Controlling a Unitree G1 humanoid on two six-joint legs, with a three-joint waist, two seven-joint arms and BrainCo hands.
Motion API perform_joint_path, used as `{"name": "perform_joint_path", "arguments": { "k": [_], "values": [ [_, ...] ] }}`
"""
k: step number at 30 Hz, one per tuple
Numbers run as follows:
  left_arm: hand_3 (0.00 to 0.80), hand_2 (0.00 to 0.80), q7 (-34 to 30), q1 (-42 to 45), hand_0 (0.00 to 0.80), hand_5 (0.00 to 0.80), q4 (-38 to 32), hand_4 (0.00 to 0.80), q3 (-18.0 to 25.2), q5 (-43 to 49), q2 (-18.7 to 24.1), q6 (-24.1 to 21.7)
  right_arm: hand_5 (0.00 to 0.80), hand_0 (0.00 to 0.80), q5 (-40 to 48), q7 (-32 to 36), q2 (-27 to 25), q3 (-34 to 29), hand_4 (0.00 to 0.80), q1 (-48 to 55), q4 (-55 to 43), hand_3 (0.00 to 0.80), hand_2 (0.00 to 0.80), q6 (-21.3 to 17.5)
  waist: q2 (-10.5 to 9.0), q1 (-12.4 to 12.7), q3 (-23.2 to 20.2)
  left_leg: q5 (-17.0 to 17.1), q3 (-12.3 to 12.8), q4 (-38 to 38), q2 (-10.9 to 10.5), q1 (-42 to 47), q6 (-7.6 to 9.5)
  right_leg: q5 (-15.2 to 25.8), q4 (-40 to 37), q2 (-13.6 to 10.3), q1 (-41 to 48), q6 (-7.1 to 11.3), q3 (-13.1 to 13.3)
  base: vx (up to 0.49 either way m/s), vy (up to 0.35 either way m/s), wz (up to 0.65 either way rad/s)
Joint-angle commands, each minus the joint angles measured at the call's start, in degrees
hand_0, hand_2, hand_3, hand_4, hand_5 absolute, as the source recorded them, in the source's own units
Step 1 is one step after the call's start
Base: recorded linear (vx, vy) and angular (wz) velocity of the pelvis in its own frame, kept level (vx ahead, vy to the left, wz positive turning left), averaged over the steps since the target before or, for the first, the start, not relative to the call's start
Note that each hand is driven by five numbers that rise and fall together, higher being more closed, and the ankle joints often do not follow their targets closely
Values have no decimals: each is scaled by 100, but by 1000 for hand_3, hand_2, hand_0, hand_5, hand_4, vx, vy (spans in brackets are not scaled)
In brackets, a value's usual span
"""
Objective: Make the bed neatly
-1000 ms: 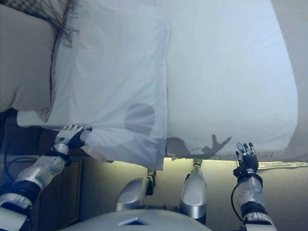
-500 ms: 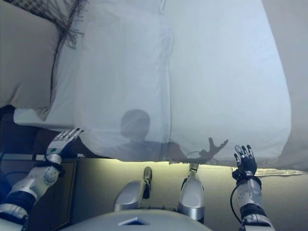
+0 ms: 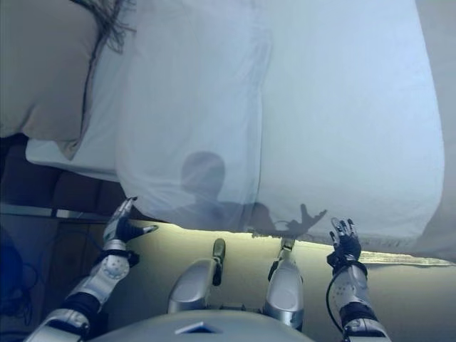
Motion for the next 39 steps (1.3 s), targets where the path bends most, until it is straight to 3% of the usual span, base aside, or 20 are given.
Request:
{"name": "perform_joint_path", "arguments": {
  "k": [1, 7, 20, 29, 39],
  "values": [
    [0, 0, -292, -417, 0, 0, -81, 0, 49, -875, -76, -416, 0, 0, -363, -236, 27, 42, 0, 4, -555, 0, 0, -139, -169, 87, 78, 618, -103, -444, 185, -15, 38, -581, 575, -479, 587, 610, 129, 38, -69, -4],
    [0, 0, -1465, -149, 0, 0, -376, 0, 226, -2700, -405, -520, 0, 0, -897, -338, 161, 237, 0, 183, -720, 0, 0, -42, -324, 28, -282, 691, 87, -753, 358, 439, 2, -595, 319, -348, 990, 585, 112, 87, -77, -10],
    [0, 0, -3259, 510, 0, 0, -1649, 0, 800, -4780, -459, -19, 0, 0, -814, -285, 334, 367, 0, 546, -731, 0, 0, -37, -416, 176, -1111, 1011, 375, -1548, 545, 1139, -95, -619, -159, -116, 1681, 498, -170, 42, -44, -5],
    [0, 0, -3542, 555, 0, 0, -1893, 0, 1037, -5213, -492, 247, 0, 0, -533, -446, 384, 441, 0, 436, -962, 0, 0, -224, -409, 270, -1409, 986, 474, -1684, 454, 1241, -60, -576, -401, -49, 1885, 499, -328, 6, 1, 9],
    [0, 0, -3547, 651, 0, 0, -1989, 0, 1113, -5202, -522, 361, 0, 0, -638, -531, 480, 475, 0, 526, -1071, 0, 0, -59, -383, 297, -1492, 923, 461, -1642, 398, 1340, 57, -705, -240, -81, 1960, 490, -260, 26, 16, 0]
  ]
}}
